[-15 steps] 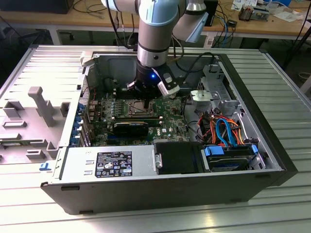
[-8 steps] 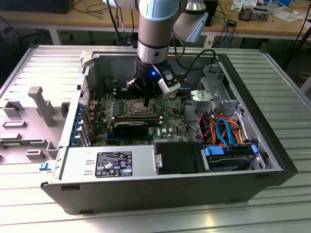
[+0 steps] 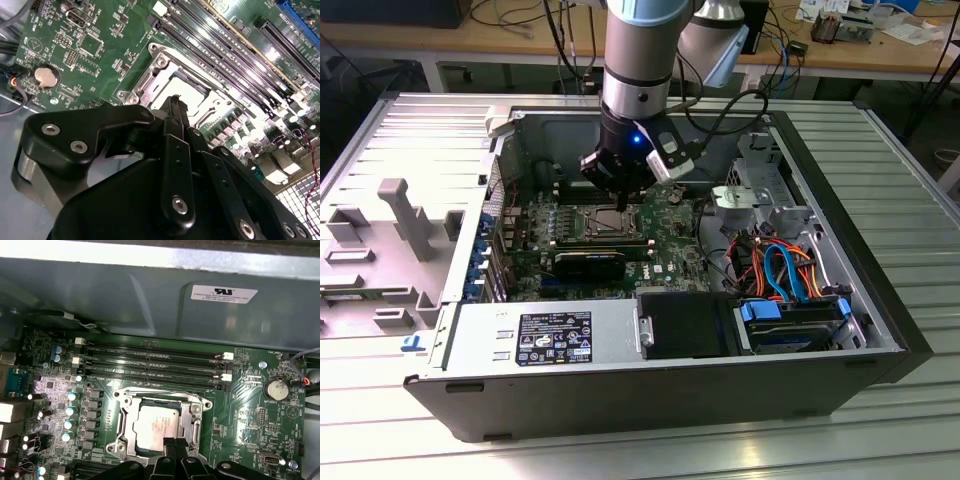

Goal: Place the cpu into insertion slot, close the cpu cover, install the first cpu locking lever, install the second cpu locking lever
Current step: 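Install the first cpu locking lever, then install the second cpu locking lever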

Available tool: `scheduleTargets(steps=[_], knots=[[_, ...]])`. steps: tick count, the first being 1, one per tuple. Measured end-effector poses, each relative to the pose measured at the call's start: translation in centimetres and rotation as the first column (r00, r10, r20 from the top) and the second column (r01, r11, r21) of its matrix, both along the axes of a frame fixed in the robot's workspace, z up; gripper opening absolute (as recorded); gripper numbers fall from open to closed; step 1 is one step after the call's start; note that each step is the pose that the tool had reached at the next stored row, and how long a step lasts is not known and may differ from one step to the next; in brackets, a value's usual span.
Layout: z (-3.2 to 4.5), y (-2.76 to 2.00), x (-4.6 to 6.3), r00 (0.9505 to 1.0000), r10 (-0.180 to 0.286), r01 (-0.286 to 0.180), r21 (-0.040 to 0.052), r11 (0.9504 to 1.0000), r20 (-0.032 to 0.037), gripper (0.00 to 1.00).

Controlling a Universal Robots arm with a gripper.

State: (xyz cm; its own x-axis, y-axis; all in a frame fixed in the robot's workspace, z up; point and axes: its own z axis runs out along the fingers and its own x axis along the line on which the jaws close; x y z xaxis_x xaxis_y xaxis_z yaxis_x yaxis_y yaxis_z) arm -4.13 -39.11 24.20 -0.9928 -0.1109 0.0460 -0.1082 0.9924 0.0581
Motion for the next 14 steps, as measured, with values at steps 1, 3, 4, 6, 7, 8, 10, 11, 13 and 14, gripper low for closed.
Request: scheduleTargets(steps=[1, 3, 4, 6, 7, 8, 10, 11, 13, 14], knots=[[0.0, 0.0, 0.0, 1.0, 0.0, 0.0, 0.0001, 1.0, 0.0001, 0.11], [0.01, 0.0, 0.0, 1.0, 0.0, 0.0, -0.0002, 1.0, 0.0, 0.11], [0.01, 0.0, 0.0, 1.0, 0.0, 0.0, -0.0001, 1.0, -0.0001, 0.11], [0.02, 0.0, 0.0, 1.0, 0.0, 0.0, -0.0001, 1.0, -0.0001, 0.11], [0.02, 0.0, 0.0, 1.0, 0.0, 0.0, -0.0002, 1.0, -0.0001, 0.11], [0.02, 0.0, 0.0, 1.0, 0.0, 0.0, -0.0002, 1.0, -0.0001, 0.11], [0.02, 0.0, 0.0, 1.0, 0.0, 0.0, -0.0001, 1.0, -0.0001, 0.11], [0.03, -0.01, 0.0, 1.0, 0.0, 0.0, -0.0003, 1.0, -0.0001, 0.11], [0.03, -0.09, 0.0, 1.0, 0.0, 0.0, -0.0004, 1.0, -0.0002, 0.11], [0.03, -0.26, 0.0, 1.0, 0.0, 0.0, -0.0002, 1.0, -0.0001, 0.11]])
